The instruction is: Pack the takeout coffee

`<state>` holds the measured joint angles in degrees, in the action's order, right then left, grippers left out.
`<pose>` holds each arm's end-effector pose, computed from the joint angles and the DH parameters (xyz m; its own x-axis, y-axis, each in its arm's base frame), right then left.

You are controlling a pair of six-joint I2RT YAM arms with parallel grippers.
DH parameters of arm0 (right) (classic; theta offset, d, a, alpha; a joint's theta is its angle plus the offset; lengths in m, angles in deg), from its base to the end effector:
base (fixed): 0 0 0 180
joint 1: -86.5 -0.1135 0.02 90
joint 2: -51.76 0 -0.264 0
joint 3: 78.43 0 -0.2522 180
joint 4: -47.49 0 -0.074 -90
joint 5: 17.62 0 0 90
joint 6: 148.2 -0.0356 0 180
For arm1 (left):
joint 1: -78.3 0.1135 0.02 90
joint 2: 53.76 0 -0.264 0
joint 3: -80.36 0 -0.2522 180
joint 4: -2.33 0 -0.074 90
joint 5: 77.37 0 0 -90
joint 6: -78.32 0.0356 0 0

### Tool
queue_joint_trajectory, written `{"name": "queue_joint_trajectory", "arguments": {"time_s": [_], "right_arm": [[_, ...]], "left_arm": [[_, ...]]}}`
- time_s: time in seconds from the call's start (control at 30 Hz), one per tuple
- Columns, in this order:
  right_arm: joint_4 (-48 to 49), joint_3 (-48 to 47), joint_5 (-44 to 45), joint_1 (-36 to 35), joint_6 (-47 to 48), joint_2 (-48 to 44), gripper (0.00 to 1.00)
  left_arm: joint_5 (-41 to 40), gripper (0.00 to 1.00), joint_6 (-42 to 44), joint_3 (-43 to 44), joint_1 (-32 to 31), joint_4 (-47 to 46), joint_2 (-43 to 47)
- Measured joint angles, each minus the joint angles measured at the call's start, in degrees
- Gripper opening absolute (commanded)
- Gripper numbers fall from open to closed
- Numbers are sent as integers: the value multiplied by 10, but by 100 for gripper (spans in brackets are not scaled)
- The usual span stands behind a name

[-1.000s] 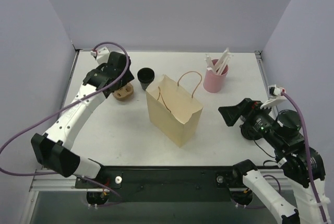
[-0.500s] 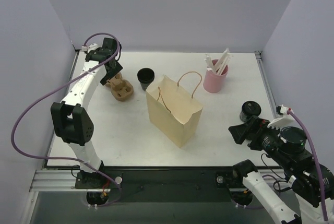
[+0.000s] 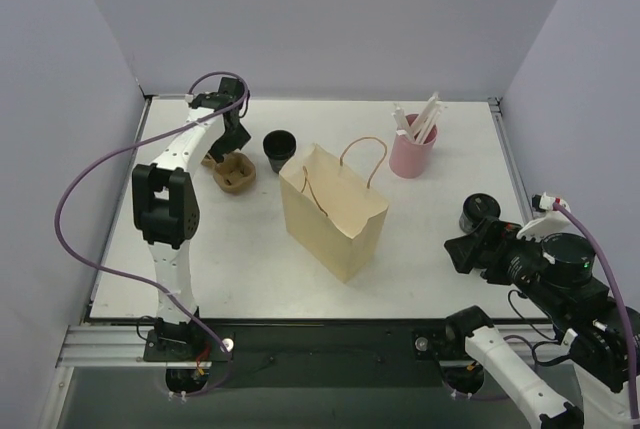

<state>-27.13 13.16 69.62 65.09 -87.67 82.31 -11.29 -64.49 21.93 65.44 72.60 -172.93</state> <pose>0.0289 0.0132 0.4296 -0.4342 0.3576 -0.8268 -0.2227 0.8467 0.4832 0.4329 -0.0840 0.2559 -0.5893 -0.6124 -0.5269 -0.6865 0.7235 -0.0731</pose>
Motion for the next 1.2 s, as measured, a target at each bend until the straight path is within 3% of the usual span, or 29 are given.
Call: {"name": "queue_joint_trajectory", "arguments": {"time_s": [0.3, 1.2], "right_arm": [[-1, -13, 1, 0, 18, 11, 84], [-13, 10, 20, 0, -50, 11, 81]], "left_arm": [[-30, 66, 14, 82, 0, 19, -40], [-28, 63, 25, 79, 28, 20, -84]]}}
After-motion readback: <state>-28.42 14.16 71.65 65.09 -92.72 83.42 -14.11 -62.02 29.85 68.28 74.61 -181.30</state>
